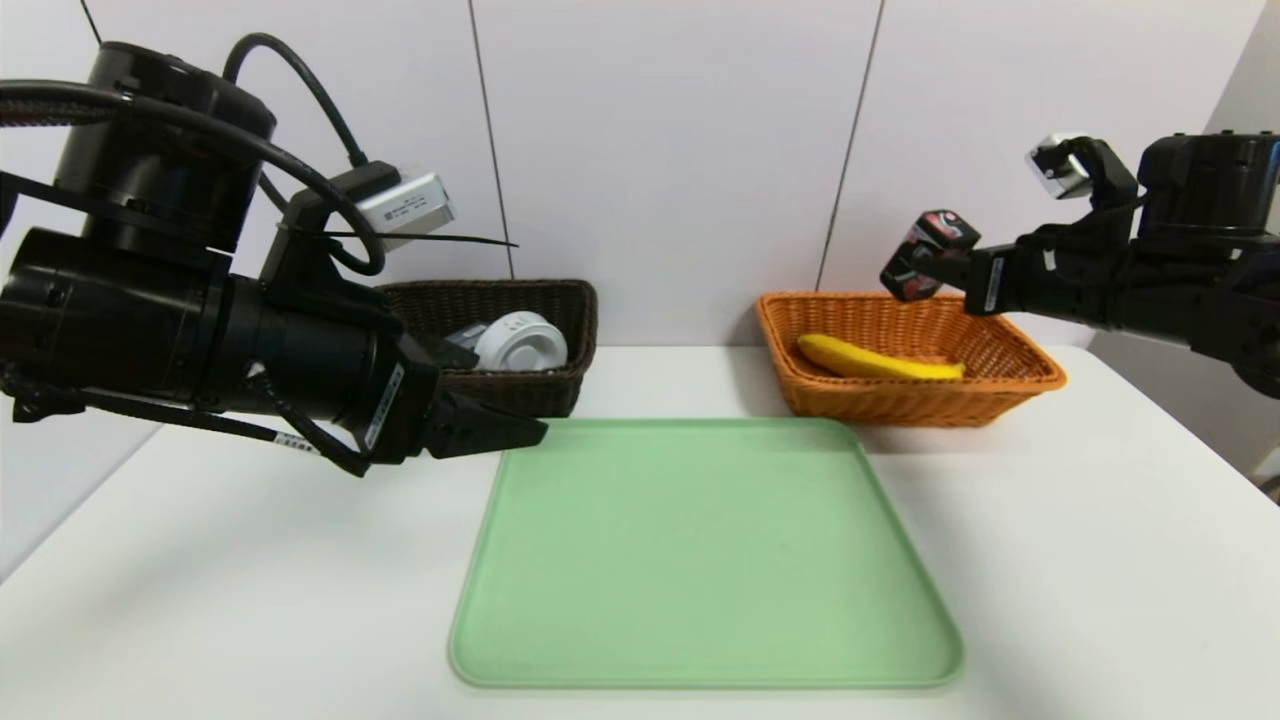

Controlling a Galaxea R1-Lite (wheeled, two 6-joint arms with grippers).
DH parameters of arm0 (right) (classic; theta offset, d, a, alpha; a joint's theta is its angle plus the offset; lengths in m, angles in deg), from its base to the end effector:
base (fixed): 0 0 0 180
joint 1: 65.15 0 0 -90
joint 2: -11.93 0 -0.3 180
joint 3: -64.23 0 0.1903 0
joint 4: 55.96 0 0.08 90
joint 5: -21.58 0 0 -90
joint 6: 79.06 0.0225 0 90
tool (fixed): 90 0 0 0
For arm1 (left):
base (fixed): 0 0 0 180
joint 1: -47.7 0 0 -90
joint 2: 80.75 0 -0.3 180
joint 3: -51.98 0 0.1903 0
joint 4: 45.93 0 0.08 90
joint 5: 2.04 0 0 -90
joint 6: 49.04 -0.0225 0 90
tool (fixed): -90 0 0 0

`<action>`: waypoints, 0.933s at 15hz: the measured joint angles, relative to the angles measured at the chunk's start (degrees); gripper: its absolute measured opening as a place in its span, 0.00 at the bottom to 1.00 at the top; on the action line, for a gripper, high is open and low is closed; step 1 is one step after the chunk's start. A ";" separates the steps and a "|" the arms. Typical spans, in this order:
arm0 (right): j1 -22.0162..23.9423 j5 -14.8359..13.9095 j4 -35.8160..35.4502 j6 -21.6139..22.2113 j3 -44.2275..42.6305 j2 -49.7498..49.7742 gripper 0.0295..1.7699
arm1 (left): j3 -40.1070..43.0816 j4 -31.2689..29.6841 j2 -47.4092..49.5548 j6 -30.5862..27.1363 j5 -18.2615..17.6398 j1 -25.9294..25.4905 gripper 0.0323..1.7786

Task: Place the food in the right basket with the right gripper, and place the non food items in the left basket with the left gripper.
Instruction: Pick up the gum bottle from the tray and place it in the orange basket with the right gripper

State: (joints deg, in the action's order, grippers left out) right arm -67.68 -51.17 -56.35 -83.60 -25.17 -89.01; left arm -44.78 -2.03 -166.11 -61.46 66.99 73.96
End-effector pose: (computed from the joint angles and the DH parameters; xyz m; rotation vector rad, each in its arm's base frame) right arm 0.3423 0.0218 0.2369 -0.0532 0.1802 0.3516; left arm 0.2184 -0.1167 0.2824 0.2256 0.4936 -0.8619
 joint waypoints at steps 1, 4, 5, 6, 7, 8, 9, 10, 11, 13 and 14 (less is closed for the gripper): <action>1.55 -0.46 -0.05 -0.17 -0.78 -1.55 0.38 | 0.00 0.00 0.00 -0.02 0.00 0.00 0.95; 4.74 -3.80 -0.22 -0.43 -3.32 -6.51 0.38 | -0.05 0.00 -0.11 -0.09 0.00 0.02 0.95; 5.29 -5.13 -0.33 -0.43 -4.08 -8.05 0.38 | -0.05 0.00 -0.13 -0.11 -0.02 0.02 0.95; 5.69 -6.97 -0.44 -0.41 -5.00 -9.62 0.38 | -0.06 0.00 -0.15 -0.13 -0.02 0.02 0.95; 5.89 -8.90 -0.46 -0.43 -5.90 -10.97 0.38 | -0.09 0.02 -0.20 -0.11 -0.02 0.02 0.95; 6.01 -10.20 -0.49 -0.41 -6.67 -12.20 0.38 | -0.09 0.00 -0.20 -0.09 0.00 0.00 0.95; 6.14 -10.56 -0.35 -0.48 -7.34 -13.26 0.38 | -0.09 0.00 -0.22 -0.06 0.00 0.00 0.95; 6.19 -10.62 -0.29 -0.50 -7.78 -14.12 0.38 | -0.09 0.00 -0.22 -0.09 0.00 0.00 0.95; 6.22 -10.61 -0.33 -0.54 -8.24 -14.99 0.38 | -0.06 0.00 -0.24 -0.06 -0.02 0.00 0.95; 6.22 -10.62 -0.49 -0.67 -8.72 -16.35 0.38 | 0.00 0.02 -0.28 -0.06 0.00 -0.02 0.95; 6.23 -10.61 -0.52 -0.76 -8.85 -16.90 0.38 | 0.06 0.02 -0.33 -0.06 -0.02 0.00 0.95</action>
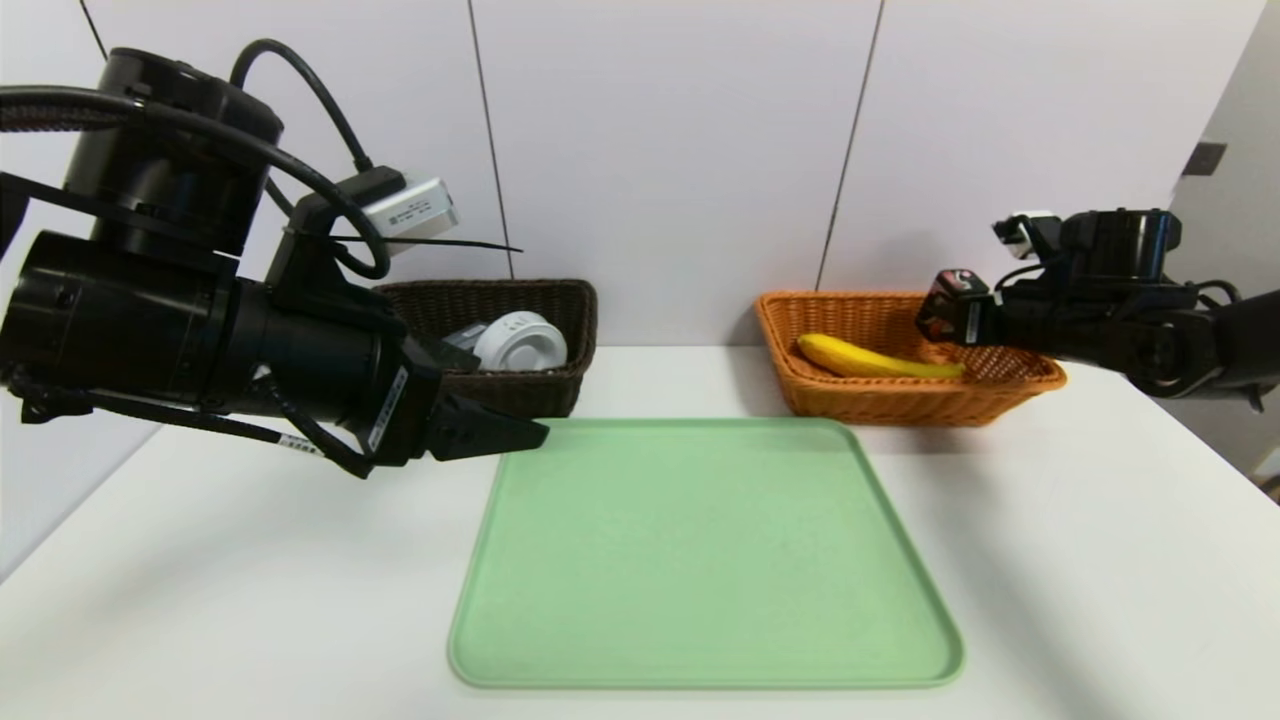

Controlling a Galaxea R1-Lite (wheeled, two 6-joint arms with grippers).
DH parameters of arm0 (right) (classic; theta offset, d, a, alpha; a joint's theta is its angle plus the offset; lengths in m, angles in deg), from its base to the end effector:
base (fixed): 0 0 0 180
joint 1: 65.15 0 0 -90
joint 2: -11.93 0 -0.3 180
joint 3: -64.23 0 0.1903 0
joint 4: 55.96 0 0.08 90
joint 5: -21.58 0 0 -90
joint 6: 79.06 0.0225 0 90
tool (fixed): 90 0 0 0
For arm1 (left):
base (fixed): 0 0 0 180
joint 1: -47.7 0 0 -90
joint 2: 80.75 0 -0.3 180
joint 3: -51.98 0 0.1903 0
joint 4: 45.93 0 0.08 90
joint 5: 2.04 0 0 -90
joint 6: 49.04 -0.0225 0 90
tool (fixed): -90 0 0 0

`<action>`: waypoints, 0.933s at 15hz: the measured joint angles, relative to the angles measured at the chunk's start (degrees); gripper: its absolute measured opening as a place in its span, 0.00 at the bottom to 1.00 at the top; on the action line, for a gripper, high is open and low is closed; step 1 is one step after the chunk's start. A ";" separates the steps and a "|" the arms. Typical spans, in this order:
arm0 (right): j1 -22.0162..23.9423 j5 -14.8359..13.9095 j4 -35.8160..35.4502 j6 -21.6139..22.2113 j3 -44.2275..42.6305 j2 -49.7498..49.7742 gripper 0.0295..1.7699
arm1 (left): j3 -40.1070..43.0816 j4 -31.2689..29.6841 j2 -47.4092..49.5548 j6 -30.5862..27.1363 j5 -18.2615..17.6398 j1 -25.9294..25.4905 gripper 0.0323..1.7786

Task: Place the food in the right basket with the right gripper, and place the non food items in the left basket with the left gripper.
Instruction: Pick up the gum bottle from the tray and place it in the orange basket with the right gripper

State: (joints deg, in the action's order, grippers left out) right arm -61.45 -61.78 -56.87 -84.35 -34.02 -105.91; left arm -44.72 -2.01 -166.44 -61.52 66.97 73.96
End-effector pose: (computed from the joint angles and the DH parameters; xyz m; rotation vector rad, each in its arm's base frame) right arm 0.4156 -0.0243 0.1687 -0.0621 0.3221 0.0658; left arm 0.2198 -0.1174 0.2806 0.2267 0.5006 -0.8628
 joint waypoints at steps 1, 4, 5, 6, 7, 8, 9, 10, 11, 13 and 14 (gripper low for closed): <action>0.00 -0.01 0.06 -0.02 -0.11 -0.39 0.38 | 0.02 0.00 -0.01 0.04 0.02 0.00 0.95; 0.00 -0.04 -0.05 -0.02 -0.41 -1.16 0.44 | 0.07 -0.02 -0.12 0.06 0.00 0.00 0.95; 0.00 -0.04 -0.07 -0.02 -0.41 -1.23 0.50 | 0.07 0.00 -0.12 0.15 0.02 0.00 0.95; 0.00 0.00 0.04 -0.02 -0.41 -1.23 0.55 | 0.09 0.00 -0.15 0.17 0.00 0.00 0.95; 0.00 0.07 0.12 0.00 -0.35 -1.18 0.61 | 0.09 -0.02 -0.12 0.17 0.00 0.00 0.95; -0.01 0.13 0.22 0.00 -0.27 -1.12 0.65 | 0.09 -0.02 -0.12 0.17 0.02 0.00 0.95; -0.01 0.22 0.30 0.00 -0.17 -0.96 0.69 | 0.09 -0.02 -0.12 0.17 0.02 -0.02 0.95; -0.01 0.44 0.39 0.04 -0.09 -0.69 0.72 | 0.07 0.00 -0.09 0.24 0.02 -0.02 0.95; -0.01 0.66 0.67 0.04 0.16 -0.17 0.75 | 0.05 0.00 0.00 0.37 0.07 -0.07 0.95; -0.09 1.04 1.79 0.04 0.85 1.74 0.80 | -0.09 0.00 0.55 0.56 0.13 -0.41 0.95; -0.20 1.34 3.29 0.11 1.05 3.08 0.82 | -0.12 0.00 1.15 0.74 0.16 -1.16 0.95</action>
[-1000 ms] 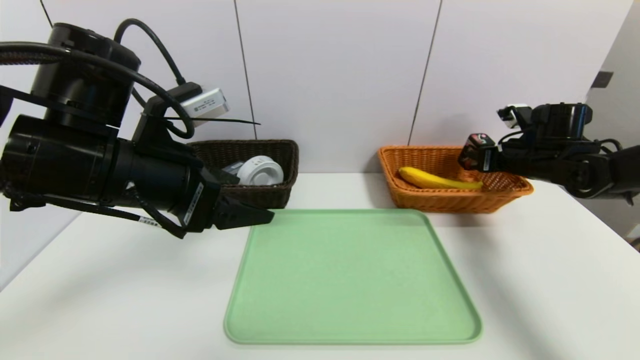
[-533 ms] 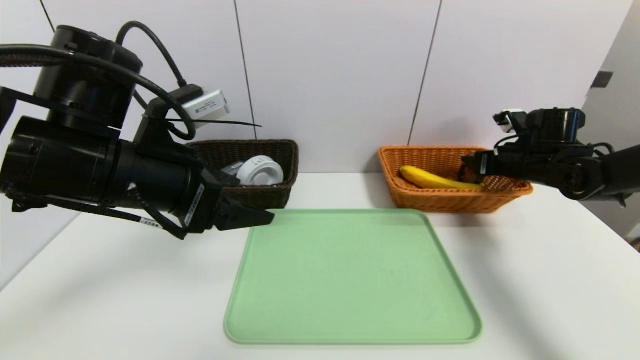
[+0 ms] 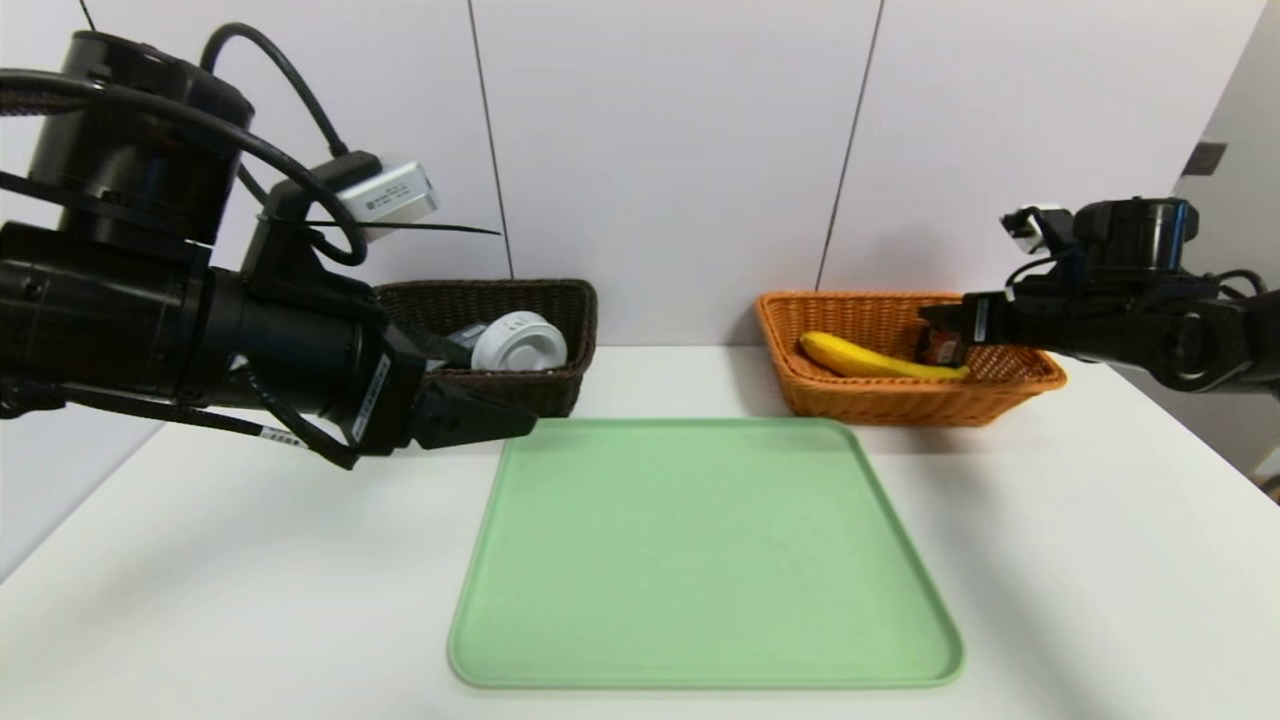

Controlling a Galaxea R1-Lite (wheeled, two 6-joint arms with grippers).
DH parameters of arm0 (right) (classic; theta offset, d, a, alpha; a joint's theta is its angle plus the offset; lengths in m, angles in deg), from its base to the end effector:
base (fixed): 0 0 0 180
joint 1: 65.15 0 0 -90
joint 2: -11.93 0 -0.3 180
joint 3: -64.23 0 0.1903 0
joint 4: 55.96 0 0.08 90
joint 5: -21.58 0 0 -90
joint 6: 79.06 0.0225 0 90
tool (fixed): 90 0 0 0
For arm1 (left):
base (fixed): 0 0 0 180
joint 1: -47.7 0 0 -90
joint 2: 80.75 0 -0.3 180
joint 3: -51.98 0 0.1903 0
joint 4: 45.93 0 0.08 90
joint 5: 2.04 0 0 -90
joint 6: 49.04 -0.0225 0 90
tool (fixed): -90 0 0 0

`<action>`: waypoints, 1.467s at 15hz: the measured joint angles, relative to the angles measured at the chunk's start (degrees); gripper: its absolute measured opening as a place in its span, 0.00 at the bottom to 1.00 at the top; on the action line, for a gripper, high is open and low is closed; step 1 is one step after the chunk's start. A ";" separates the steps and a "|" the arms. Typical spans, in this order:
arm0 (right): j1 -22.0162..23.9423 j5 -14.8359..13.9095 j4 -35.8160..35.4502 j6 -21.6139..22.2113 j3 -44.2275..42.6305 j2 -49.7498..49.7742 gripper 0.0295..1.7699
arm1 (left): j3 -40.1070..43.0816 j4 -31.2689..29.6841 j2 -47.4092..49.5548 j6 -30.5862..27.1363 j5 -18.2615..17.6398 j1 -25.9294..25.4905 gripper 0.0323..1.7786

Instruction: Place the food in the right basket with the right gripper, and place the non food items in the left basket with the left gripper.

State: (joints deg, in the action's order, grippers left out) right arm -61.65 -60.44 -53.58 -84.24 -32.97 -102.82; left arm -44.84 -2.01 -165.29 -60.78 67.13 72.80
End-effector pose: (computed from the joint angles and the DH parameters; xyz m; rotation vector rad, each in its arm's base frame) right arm 0.4026 -0.0215 0.1802 -0.0547 0.3424 0.0930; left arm 0.2170 -0.1105 0.2861 0.2099 0.4847 -0.8362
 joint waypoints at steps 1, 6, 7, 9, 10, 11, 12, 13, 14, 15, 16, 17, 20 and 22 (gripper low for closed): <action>-0.15 0.55 2.01 0.09 0.16 1.72 0.84 | -0.02 0.00 0.76 0.66 0.02 -0.77 0.95; -2.27 1.46 16.14 0.20 0.35 12.39 0.90 | 0.52 0.17 7.34 7.36 1.68 -5.81 0.95; -2.77 1.27 18.98 0.15 0.74 15.08 0.91 | 0.98 0.17 8.94 8.96 3.01 -6.94 0.95; -3.08 1.05 23.30 0.11 1.95 20.82 0.92 | 2.60 0.20 12.21 11.25 7.25 -9.47 0.95; -3.15 0.88 25.43 0.04 2.76 24.02 0.93 | 3.89 0.30 13.82 11.56 10.07 -10.56 0.95; -3.19 0.50 27.66 -0.02 3.86 27.60 0.93 | 5.19 0.45 15.27 11.63 12.76 -11.19 0.95; -3.19 -0.09 29.78 -0.07 5.21 31.07 0.93 | 6.57 0.48 16.65 11.64 15.49 -11.59 0.95; -3.06 -0.88 31.73 -0.16 7.02 34.93 0.94 | 8.08 0.56 18.15 11.64 18.19 -11.80 0.95; -2.97 -1.51 33.11 -0.38 9.01 38.60 0.94 | 9.37 0.55 19.71 11.72 20.09 -11.91 0.95; -2.88 -2.04 33.83 -0.77 11.22 42.35 0.94 | 10.73 0.59 21.50 11.74 21.41 -11.93 0.95; -2.82 -2.43 34.33 -1.15 13.62 46.20 0.95 | 12.35 0.67 23.74 11.74 22.72 -11.98 0.95; -2.77 -2.69 34.63 -1.43 16.43 50.33 0.95 | 14.14 0.89 26.11 11.72 24.08 -12.01 0.95; -2.68 -2.89 35.13 -2.26 24.59 61.66 0.96 | 22.17 1.18 34.62 10.80 26.45 -14.91 0.95; -2.66 -2.91 35.40 -2.86 28.72 68.10 0.96 | 27.73 1.11 40.64 10.06 26.67 -18.87 0.95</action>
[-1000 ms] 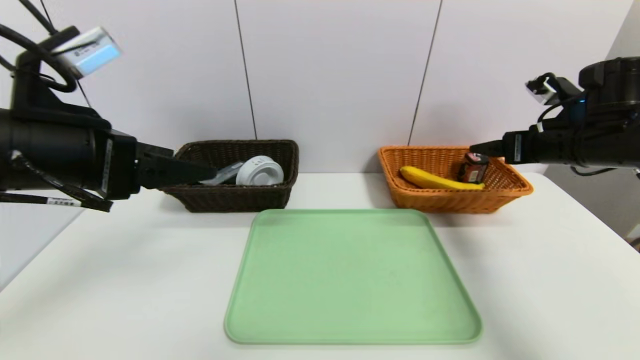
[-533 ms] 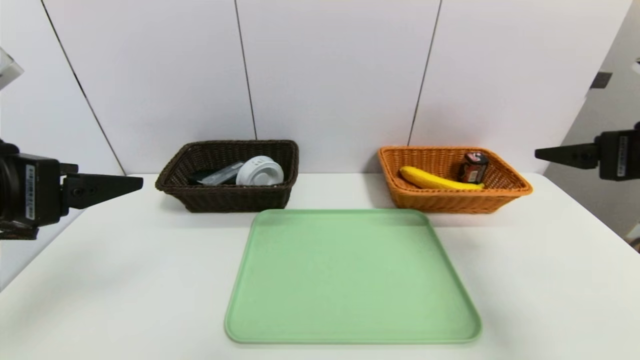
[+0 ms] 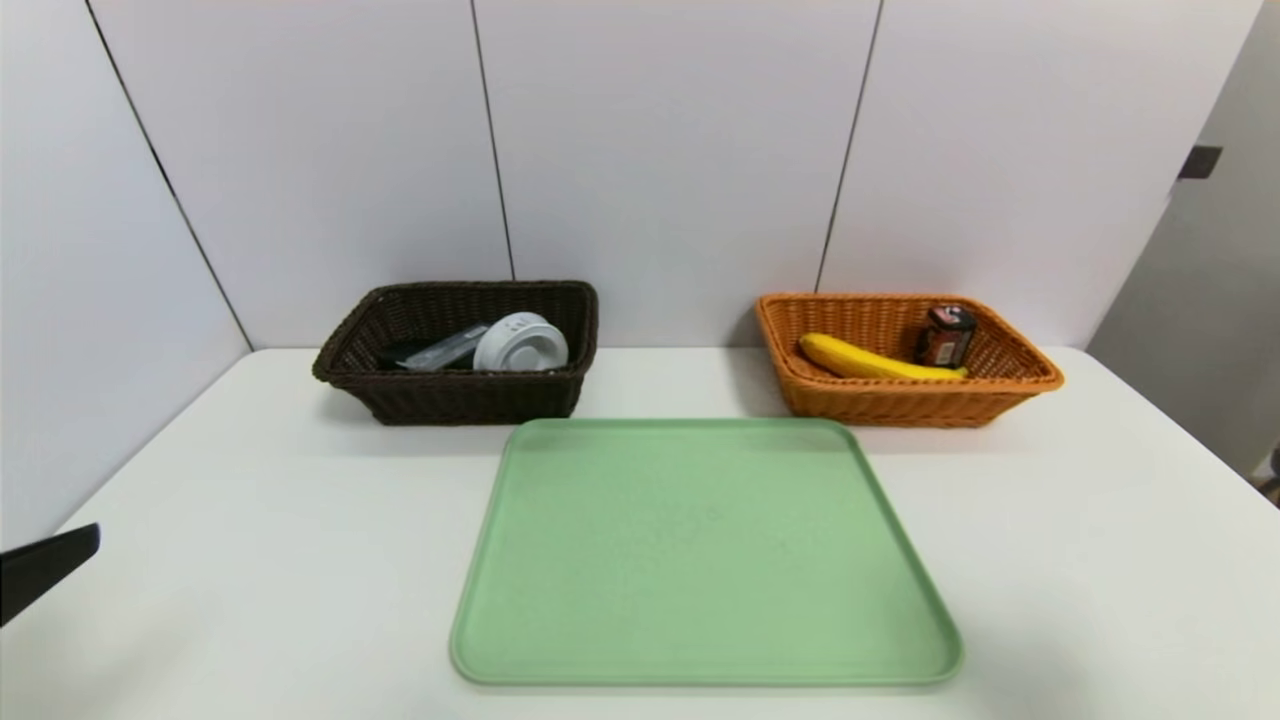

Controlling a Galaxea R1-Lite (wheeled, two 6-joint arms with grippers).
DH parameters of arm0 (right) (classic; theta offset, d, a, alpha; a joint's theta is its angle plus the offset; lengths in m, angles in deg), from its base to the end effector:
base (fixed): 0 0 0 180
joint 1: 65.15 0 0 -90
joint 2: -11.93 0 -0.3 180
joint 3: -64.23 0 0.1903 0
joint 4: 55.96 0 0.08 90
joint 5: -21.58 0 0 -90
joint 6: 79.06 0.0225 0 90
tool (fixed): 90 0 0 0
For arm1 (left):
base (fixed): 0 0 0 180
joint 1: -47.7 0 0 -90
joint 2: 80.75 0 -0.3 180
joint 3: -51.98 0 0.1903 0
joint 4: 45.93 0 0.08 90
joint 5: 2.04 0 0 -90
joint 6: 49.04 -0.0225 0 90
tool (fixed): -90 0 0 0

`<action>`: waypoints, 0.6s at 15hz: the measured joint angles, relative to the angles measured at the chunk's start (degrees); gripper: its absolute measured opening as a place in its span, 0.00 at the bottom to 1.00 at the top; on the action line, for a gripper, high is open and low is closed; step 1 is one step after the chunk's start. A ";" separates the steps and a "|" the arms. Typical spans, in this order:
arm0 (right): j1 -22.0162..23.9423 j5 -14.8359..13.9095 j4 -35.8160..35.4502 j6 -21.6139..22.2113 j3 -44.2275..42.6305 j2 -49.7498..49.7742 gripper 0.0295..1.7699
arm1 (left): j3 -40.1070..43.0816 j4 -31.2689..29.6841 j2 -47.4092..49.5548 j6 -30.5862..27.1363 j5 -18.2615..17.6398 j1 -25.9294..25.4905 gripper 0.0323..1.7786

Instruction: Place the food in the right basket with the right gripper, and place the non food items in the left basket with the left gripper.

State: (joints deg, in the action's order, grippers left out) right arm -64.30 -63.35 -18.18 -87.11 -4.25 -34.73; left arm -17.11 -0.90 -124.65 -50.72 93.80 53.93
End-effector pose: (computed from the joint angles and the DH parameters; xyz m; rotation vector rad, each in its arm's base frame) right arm 0.0693 0.0010 0.2608 -0.1251 0.2726 0.0926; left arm 0.0523 -0.0034 0.2543 0.0654 0.3443 -0.0118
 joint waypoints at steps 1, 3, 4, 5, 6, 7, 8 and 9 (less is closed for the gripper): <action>-0.02 -0.04 0.77 -0.66 1.40 3.05 0.96 | 2.46 -0.02 2.80 -0.18 0.02 -1.61 0.95; -0.02 -0.01 4.57 -2.47 2.40 7.79 0.96 | 6.57 0.00 8.27 -0.33 0.00 -4.39 0.95; -0.02 -0.01 6.31 -3.56 2.69 9.78 0.96 | 8.52 0.09 10.76 -0.38 0.02 -5.44 0.95; -0.07 -0.04 6.78 -4.27 3.08 11.30 0.96 | 10.67 0.24 13.34 -0.44 0.05 -6.39 0.95; -0.07 0.00 6.89 -4.51 3.74 12.73 0.96 | 12.39 0.35 15.63 -0.46 0.02 -7.13 0.95; -0.07 0.00 6.95 -4.52 4.46 13.97 0.96 | 13.86 0.44 17.75 -0.51 0.02 -7.74 0.95; -0.05 -0.01 7.01 -4.55 5.42 15.20 0.96 | 14.97 0.52 19.68 -0.49 -0.06 -8.16 0.95; -0.07 -0.04 7.44 -4.60 6.40 16.58 0.96 | 15.96 0.63 21.47 -0.51 -0.24 -8.40 0.95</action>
State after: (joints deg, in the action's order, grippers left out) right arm -64.38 -63.39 -10.74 -91.70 2.15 -18.15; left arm -1.15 -0.26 -103.18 -51.23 93.56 45.53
